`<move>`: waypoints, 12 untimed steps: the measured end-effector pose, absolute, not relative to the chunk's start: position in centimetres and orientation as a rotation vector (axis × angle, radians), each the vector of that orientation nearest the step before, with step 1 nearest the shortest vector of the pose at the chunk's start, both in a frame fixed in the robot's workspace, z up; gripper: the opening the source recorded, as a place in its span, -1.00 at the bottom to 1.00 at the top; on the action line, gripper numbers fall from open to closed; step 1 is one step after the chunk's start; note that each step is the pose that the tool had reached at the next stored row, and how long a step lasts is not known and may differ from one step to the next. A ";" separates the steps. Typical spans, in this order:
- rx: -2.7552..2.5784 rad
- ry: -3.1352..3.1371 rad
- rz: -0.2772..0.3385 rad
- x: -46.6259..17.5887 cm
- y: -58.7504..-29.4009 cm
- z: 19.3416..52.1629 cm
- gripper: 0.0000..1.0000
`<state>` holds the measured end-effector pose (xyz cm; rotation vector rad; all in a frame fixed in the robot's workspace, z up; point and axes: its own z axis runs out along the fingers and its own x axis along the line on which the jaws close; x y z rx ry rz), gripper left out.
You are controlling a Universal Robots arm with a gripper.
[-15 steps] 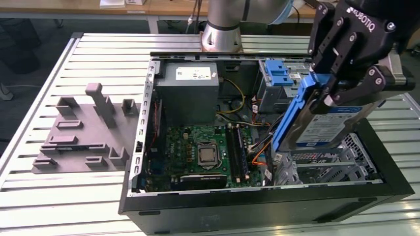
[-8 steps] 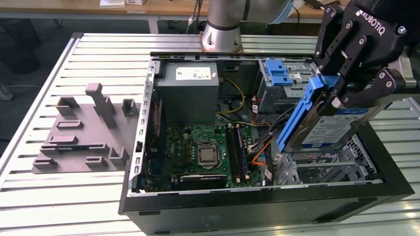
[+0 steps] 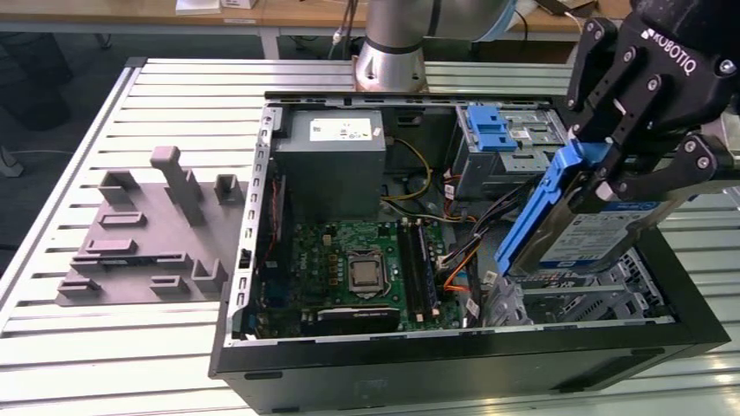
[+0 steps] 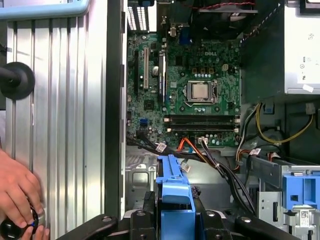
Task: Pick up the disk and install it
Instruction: 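Insert the disk into the insertion slot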
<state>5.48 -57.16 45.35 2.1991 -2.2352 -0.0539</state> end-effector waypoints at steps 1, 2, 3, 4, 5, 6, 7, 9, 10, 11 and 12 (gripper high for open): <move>2.199 -2.235 -0.054 5.7 -57.2 45.3 -0.27; 2.199 -2.235 -0.054 5.8 -57.2 45.3 -0.27; 2.199 -2.235 -0.054 6.1 -57.2 45.2 -0.27; 2.199 -2.235 -0.054 6.3 -57.2 45.2 -0.27; 2.199 -2.235 -0.054 6.4 -57.2 45.2 -0.27; 2.199 -2.235 -0.054 6.6 -57.2 45.1 -0.27; 2.199 -2.235 -0.054 6.6 -57.2 45.1 -0.27; 2.199 -2.235 -0.054 6.6 -57.2 45.1 -0.27; 2.199 -2.235 -0.054 6.6 -57.2 45.1 -0.27; 2.199 -2.235 -0.054 6.6 -57.2 45.1 -0.27; 2.199 -2.235 -0.054 6.7 -57.2 45.1 -0.27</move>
